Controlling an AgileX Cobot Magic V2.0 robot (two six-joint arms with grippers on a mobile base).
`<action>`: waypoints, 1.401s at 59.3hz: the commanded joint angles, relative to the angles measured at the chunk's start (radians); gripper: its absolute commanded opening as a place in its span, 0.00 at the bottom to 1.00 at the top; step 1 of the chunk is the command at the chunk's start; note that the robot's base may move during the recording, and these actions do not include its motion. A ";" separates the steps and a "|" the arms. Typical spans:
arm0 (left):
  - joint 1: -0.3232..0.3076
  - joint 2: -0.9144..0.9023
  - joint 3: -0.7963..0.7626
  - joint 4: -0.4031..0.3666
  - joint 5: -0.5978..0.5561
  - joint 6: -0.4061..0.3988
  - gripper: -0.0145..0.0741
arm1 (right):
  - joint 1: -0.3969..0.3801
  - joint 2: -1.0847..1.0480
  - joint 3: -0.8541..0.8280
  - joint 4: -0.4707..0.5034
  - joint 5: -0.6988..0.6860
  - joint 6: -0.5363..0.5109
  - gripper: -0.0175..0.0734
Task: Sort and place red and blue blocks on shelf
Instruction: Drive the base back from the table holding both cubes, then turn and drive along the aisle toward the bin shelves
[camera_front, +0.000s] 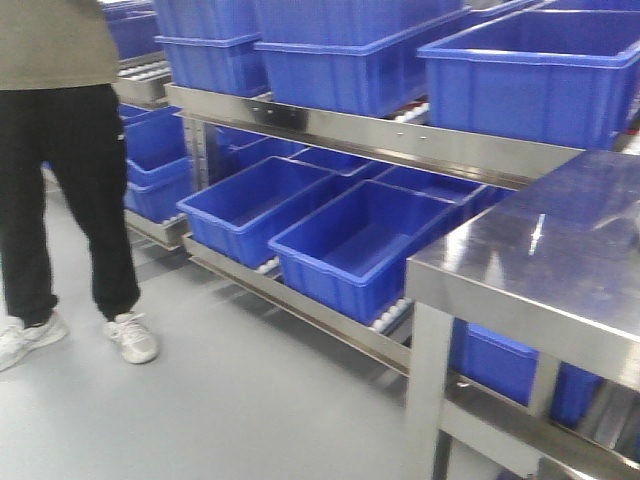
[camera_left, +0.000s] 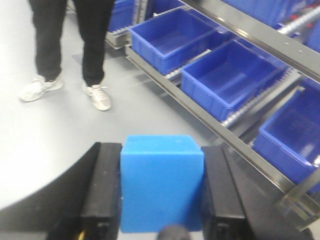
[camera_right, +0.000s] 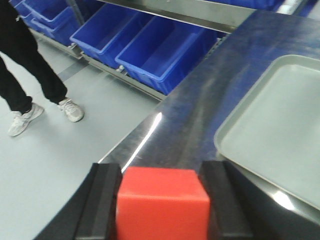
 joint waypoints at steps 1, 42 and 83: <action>0.002 0.001 -0.030 0.002 -0.083 -0.011 0.31 | -0.004 -0.004 -0.030 -0.014 -0.089 -0.011 0.25; 0.002 0.001 -0.030 0.002 -0.083 -0.011 0.31 | -0.004 -0.004 -0.030 -0.014 -0.089 -0.011 0.25; 0.002 0.001 -0.030 0.002 -0.083 -0.011 0.31 | -0.004 -0.004 -0.030 -0.014 -0.089 -0.011 0.25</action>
